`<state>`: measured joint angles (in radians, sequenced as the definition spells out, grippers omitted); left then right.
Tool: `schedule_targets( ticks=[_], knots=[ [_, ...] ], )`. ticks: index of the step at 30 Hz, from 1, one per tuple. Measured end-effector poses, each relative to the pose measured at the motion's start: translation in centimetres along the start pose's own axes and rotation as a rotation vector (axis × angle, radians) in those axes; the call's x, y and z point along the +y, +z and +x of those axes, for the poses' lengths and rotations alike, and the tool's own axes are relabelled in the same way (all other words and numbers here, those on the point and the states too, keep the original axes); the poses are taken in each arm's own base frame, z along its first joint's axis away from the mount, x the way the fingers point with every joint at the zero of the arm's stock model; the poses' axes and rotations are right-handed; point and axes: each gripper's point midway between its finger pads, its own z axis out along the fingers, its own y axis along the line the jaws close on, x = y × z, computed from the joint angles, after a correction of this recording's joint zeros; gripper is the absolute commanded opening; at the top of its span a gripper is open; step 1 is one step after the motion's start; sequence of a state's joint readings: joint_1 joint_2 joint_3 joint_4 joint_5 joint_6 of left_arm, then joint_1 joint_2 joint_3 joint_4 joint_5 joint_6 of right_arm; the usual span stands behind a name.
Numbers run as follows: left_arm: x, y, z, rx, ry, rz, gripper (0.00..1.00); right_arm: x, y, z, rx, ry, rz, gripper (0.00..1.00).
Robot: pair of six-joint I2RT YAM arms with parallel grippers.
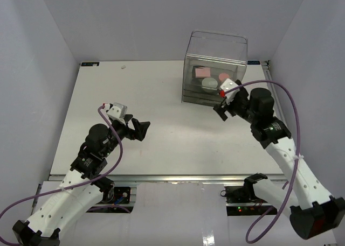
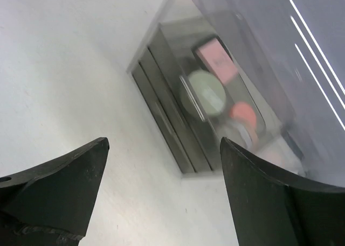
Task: Organize the makeup
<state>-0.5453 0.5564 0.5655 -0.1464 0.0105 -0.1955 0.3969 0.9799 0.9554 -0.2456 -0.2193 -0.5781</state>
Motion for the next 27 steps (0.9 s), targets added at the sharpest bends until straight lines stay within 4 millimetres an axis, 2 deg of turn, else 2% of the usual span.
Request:
schedule_targets(
  ticks=[1, 4, 7, 12, 16, 18, 27],
  knots=[
    [-0.2, 0.0, 0.0, 0.001, 0.0, 0.012, 0.98, -0.6, -1.3, 0.2, -0.007, 0.025, 0.04, 0.9],
    [-0.6, 0.0, 0.0, 0.002, 0.0, 0.036, 0.98, -2.1, -4.5, 2.4, 0.032, 0.12, 0.175, 0.9],
    [-1.0, -0.1, -0.1, 0.001, 0.001, 0.058, 0.98, -2.4, -6.4, 5.1, 0.084, 0.209, 0.284, 0.9],
    [-1.5, -0.3, -0.2, -0.005, 0.001, 0.082, 0.98, -1.2, -7.1, 9.5, 0.183, 0.322, 0.362, 0.9],
    [-1.6, -0.5, -0.4, -0.012, 0.002, 0.089, 0.98, 0.1, -7.1, 14.4, 0.304, 0.408, 0.407, 0.9],
    [-1.6, -0.6, -0.5, -0.017, 0.002, 0.09, 0.98, 0.5, -7.3, 15.9, 0.35, 0.433, 0.422, 0.9],
    [-1.7, -0.7, -0.8, -0.028, 0.003, 0.094, 0.98, -0.8, -8.1, 15.6, 0.32, 0.457, 0.495, 0.9]
  ],
)
